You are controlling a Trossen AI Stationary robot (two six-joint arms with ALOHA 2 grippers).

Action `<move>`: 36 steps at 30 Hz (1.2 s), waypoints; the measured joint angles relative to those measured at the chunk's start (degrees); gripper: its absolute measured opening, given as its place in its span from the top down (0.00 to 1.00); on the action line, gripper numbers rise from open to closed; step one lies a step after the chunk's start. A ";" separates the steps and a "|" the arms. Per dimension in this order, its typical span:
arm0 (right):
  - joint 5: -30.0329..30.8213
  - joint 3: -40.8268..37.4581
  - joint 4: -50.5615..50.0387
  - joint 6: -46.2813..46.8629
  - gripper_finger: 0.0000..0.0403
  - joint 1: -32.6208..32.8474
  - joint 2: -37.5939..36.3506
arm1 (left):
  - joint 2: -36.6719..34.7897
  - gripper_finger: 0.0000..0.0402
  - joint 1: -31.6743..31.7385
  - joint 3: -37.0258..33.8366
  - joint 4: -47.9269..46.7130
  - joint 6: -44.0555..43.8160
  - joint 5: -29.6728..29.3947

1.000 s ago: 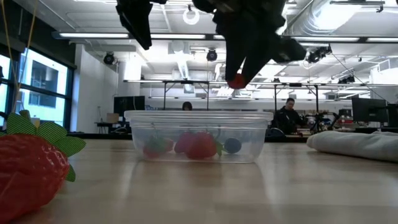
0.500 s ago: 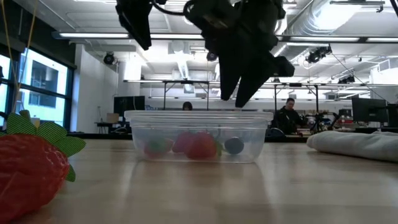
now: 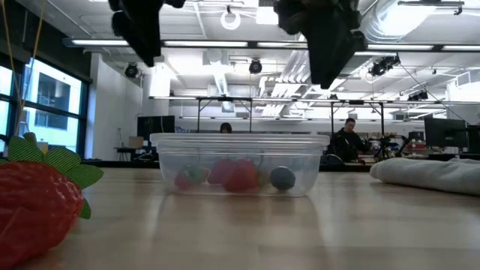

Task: Pick and placing Produce into tupperware
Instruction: Put the cherry into the bin

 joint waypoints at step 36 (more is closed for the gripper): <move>8.43 -0.02 -5.19 -21.73 0.67 -12.78 -11.64 | 14.92 0.38 -18.32 -18.38 36.74 -49.22 18.75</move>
